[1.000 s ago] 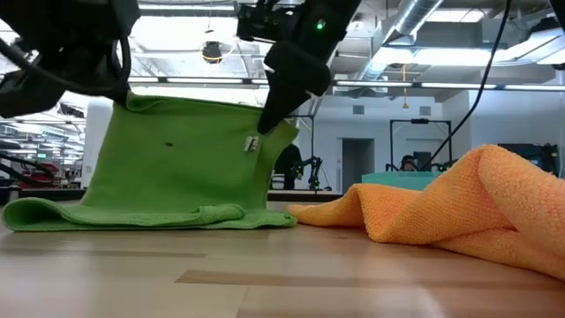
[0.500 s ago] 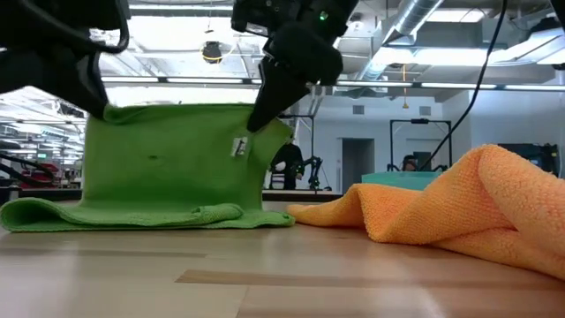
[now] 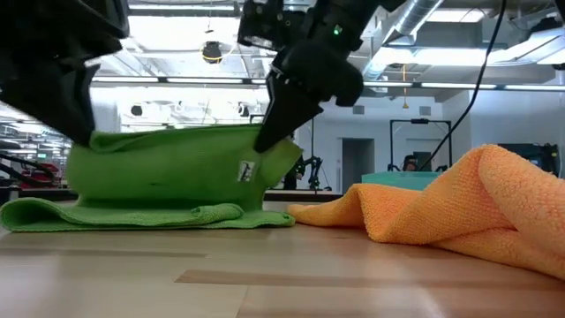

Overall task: Roll microfiber towels into tight, uniform cylinder then place into a basket
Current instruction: Fold the green microfiber towel

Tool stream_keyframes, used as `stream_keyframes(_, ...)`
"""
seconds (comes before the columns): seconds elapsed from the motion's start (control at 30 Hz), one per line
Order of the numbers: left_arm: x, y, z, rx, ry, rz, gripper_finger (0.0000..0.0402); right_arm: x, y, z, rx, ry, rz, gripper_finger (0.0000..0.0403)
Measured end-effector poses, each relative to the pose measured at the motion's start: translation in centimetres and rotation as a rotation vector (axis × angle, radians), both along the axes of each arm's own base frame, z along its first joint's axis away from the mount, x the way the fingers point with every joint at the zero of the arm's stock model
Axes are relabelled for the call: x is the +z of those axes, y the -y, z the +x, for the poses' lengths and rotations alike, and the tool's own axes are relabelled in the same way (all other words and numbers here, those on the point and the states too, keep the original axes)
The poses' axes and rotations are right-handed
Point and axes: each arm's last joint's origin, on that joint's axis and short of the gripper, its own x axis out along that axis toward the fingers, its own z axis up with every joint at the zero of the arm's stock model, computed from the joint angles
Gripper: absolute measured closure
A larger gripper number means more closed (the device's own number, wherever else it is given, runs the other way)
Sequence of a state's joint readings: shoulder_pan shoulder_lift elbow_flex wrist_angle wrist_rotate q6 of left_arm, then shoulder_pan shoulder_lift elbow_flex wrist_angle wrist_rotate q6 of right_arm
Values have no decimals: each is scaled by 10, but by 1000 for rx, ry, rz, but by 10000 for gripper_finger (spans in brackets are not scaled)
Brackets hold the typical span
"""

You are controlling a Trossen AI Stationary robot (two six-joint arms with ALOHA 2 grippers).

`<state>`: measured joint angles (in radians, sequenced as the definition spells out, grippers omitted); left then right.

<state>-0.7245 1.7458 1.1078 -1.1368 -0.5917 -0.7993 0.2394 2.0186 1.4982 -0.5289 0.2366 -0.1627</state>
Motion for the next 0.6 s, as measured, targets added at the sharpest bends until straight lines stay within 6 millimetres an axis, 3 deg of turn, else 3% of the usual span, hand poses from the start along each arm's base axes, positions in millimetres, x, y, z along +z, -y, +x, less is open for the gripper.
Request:
stream_keyframes(0.27,-3,7,4,-34,-19,-112,401,0,-13,-2,45,4,27,399)
stream_keyframes(0.6,-3,11,4,-37,-28,-160,402,0,-13,-2,35,7,38,398)
